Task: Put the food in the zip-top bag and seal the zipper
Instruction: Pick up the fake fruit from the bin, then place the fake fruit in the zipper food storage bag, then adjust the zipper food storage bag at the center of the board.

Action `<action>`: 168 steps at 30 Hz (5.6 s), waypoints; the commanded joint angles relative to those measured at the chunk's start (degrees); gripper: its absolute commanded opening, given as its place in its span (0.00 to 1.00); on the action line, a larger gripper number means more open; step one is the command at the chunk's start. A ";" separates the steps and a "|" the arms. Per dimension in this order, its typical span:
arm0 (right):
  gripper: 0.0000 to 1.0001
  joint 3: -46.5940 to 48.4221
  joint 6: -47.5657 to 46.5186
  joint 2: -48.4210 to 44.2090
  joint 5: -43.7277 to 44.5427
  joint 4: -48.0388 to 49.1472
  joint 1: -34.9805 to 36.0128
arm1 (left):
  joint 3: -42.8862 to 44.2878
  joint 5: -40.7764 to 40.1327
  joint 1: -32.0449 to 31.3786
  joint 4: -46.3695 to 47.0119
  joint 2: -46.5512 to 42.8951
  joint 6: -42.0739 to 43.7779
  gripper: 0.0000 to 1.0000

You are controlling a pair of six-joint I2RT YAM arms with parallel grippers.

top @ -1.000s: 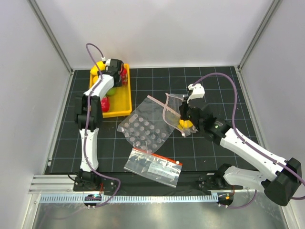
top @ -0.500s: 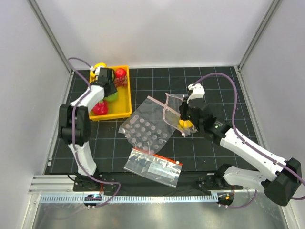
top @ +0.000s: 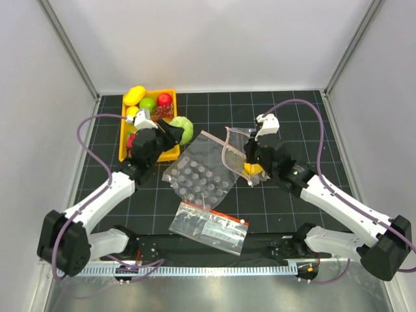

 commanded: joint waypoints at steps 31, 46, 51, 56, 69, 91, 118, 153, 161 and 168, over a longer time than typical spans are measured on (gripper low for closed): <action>0.01 -2.26 1.77 -9.66 1.14 4.21 0.23 | 5.14 21.37 -24.43 19.82 6.61 13.10 0.18; 0.01 -3.49 1.86 -12.56 2.81 5.18 0.23 | 16.49 6.61 -25.22 -2.71 15.67 20.42 0.32; 0.01 -3.58 1.86 -12.48 2.37 5.18 0.14 | 16.31 6.43 -25.22 -3.85 13.48 20.33 0.66; 0.01 -3.49 2.03 -11.86 1.84 5.36 0.14 | 14.64 9.49 -25.22 -1.93 9.35 19.81 0.99; 0.01 -3.23 2.30 -11.51 2.11 5.09 0.14 | 11.92 5.39 -25.22 -4.37 1.43 20.51 1.00; 0.01 -5.52 5.37 -15.29 13.80 5.71 0.14 | 20.53 12.49 -25.39 -14.58 13.73 17.79 0.62; 0.01 2.92 -2.18 -15.11 13.28 -2.12 0.23 | 19.21 15.21 -24.43 -12.82 2.13 18.40 0.00; 0.56 8.90 7.74 -7.55 -3.78 -12.13 0.32 | 11.30 10.47 -23.29 -6.23 -0.85 18.93 0.00; 0.49 11.01 9.85 -8.69 -5.10 -15.30 0.85 | 11.48 10.03 -23.29 -6.49 -0.94 19.10 0.00; 0.01 12.15 6.62 -7.37 -2.74 -16.00 0.85 | 11.39 9.15 -23.29 -6.67 -1.73 19.54 0.00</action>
